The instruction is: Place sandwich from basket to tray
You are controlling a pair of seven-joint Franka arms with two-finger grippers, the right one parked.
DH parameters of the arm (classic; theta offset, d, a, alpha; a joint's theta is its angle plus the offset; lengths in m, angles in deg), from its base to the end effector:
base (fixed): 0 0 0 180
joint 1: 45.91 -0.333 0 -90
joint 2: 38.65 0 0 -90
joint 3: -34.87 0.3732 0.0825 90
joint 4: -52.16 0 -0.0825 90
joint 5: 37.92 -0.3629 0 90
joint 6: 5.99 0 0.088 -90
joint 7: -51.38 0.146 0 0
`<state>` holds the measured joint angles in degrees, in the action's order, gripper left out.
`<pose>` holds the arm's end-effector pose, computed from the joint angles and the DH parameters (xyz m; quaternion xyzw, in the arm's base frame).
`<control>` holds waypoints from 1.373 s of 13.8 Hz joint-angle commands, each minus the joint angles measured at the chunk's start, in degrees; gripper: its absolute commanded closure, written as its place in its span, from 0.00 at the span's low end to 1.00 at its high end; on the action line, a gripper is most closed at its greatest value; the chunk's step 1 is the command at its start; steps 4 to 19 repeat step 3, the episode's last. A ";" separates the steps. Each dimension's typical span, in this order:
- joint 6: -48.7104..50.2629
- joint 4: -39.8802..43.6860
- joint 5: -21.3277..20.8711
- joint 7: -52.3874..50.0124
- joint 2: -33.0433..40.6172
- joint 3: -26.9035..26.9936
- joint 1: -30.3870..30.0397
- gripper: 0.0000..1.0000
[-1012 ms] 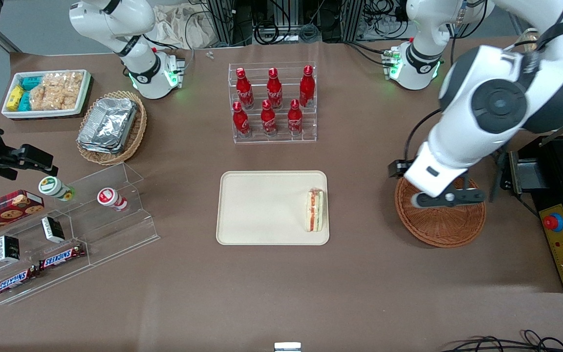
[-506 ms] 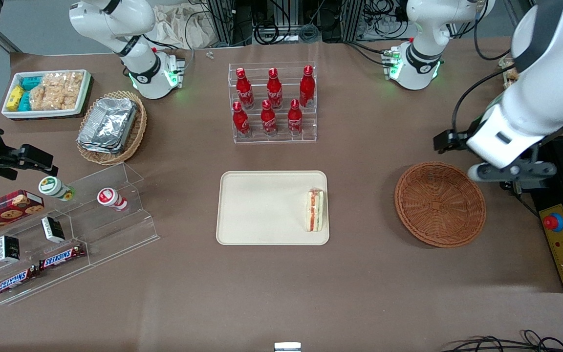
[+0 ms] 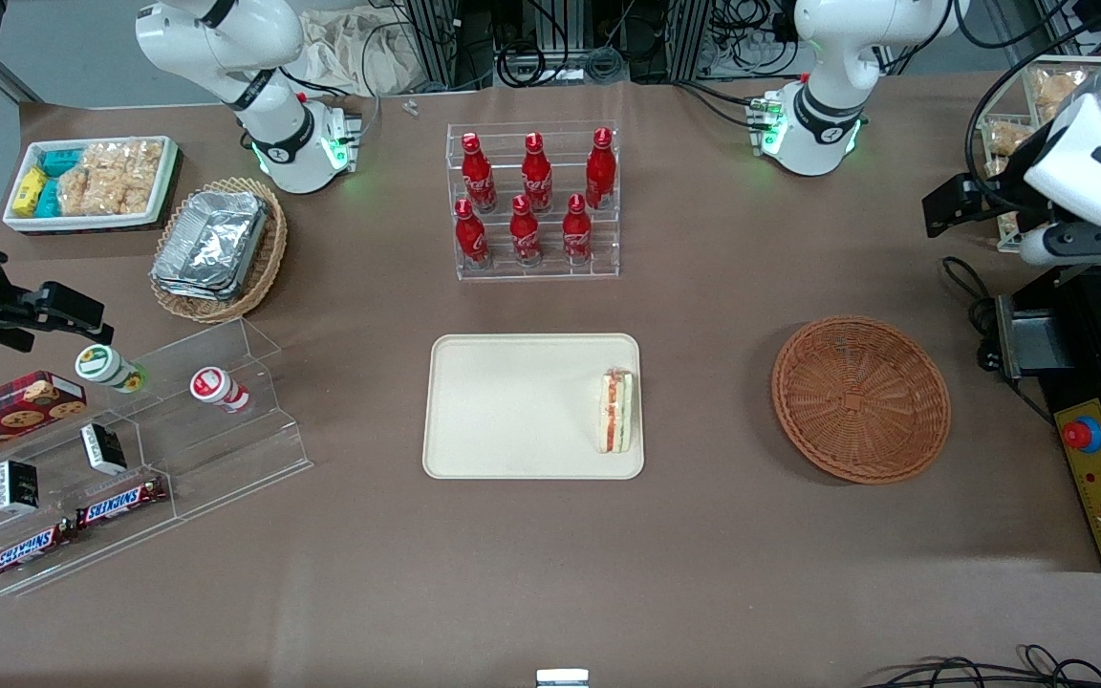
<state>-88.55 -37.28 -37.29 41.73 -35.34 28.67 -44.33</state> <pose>0.4911 -0.0708 0.6658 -0.9994 -0.0160 0.0313 0.0024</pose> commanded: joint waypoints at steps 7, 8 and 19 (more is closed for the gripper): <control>-1.90 -1.79 0.07 0.51 0.47 0.57 1.06 0.00; -1.90 -1.79 0.07 0.51 0.47 0.57 1.06 0.00; -1.90 -1.79 0.07 0.51 0.47 0.57 1.06 0.00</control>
